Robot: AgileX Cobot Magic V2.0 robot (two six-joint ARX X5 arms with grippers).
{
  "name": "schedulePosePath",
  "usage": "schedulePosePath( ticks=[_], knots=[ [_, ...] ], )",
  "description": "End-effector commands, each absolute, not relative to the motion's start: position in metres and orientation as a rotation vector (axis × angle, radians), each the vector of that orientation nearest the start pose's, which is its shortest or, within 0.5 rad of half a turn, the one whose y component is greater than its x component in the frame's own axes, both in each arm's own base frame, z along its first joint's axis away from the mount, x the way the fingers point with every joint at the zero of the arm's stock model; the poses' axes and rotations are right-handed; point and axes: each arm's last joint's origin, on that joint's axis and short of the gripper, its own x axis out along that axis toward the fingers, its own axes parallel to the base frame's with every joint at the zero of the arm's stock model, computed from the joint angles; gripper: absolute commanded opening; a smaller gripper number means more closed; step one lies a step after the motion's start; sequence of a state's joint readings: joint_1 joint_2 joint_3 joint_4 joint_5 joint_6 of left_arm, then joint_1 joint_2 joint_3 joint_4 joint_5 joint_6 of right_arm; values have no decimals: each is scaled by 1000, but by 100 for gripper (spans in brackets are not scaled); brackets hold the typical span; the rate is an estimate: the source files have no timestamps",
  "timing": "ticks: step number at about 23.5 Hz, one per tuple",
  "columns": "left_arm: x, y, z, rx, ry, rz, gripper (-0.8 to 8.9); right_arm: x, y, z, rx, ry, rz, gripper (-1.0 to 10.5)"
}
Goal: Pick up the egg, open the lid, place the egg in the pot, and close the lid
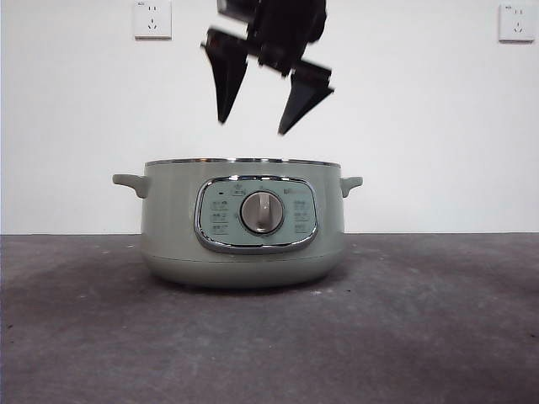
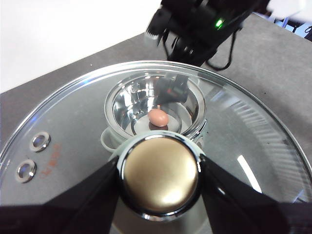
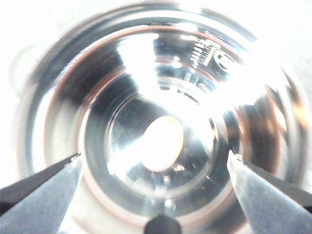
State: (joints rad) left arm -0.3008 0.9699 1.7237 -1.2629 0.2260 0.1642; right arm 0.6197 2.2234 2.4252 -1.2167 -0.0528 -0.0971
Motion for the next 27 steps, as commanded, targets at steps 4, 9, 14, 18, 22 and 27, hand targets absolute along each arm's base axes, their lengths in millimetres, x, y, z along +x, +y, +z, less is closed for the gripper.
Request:
schedulePosePath(
  ticks=[4,9,14,18,22,27],
  knots=[
    [98,-38,491,178,424,-567,-8,331,234,399,-383,936,611,503],
    [120,-45,489,178,442,-576,-8,282,200,461,-319,788,650,499],
    [160,-65,481,195,463,-642,-8,212,151,511,-267,631,653,499],
    [197,-87,471,207,471,-683,-8,153,109,517,-249,592,651,499],
    [229,-106,458,219,487,-705,-8,110,79,508,-217,575,641,499],
    [266,-127,437,226,506,-723,-8,67,47,493,-177,540,582,499]
  ],
)
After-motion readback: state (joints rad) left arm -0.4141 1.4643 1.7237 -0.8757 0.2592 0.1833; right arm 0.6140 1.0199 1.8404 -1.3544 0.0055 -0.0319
